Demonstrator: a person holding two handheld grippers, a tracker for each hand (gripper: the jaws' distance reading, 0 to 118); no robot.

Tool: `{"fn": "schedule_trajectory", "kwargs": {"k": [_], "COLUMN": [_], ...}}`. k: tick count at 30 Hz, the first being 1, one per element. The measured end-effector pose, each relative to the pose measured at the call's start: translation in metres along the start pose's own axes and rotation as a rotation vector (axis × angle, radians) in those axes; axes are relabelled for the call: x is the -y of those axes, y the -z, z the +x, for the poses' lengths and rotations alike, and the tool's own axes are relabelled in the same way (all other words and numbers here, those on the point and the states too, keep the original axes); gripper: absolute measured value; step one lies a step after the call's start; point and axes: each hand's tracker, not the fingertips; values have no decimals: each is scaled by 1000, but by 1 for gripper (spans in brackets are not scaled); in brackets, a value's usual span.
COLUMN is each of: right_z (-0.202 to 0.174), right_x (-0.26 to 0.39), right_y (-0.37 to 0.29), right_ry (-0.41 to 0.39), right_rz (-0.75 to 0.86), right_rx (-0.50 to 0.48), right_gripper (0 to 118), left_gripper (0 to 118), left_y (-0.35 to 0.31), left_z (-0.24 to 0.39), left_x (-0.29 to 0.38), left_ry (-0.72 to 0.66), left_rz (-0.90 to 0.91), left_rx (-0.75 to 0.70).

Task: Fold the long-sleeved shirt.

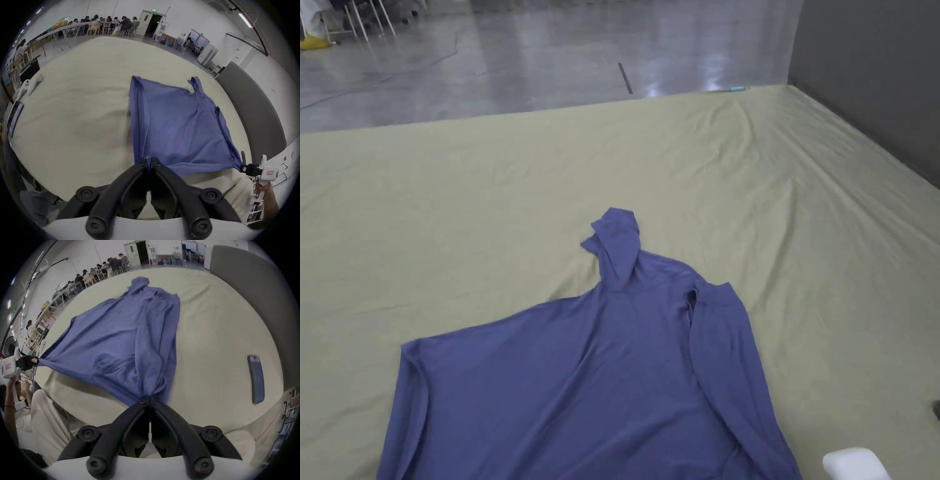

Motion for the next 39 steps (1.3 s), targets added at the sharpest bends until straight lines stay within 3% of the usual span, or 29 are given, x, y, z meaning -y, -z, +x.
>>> {"fn": "schedule_trajectory", "kwargs": {"k": [9,25,26,27,28,29,30,31,33,37,39], "right_z": [3,11,13,16,19,23,26,28,29,21,11], "right_x": [3,-6,-6,-7,-9,-11,-17,-22,-37,-76,-83], "right_y": [39,63,63,62,58,51,41,29,-6,-41,-44], "right_ry": [44,105,110,125,154,184,218,248,270,220,222], "right_rz": [-143,-222,-221,-221,-220,-230,-242,-238,-112,28,103], "right_rx": [80,55,50,42,13,-18,-69,-89,-88,-60,-50], "right_gripper": [3,3,11,17,29,68,105,118,115,118,118], "left_gripper": [0,1,14,50,97,118,118,118,118,118,118], "left_y": [46,91,91,88,80,71,64,49,41,10,20], "left_z": [-4,-27,-30,-32,-32,-30,-25,-20,-3,53,44], "left_x": [20,3,0,-3,-7,-12,-15,-15,-19,-36,-48], "left_ry": [23,-46,-53,-65,-104,-143,-146,-111,-104,-96,-96], "left_rz": [-129,-285,-288,-288,-253,-221,-213,-149,-85,-34,-46], "left_rx": [-75,-126,-123,-121,-72,2,28,-45,22,97,120]}}
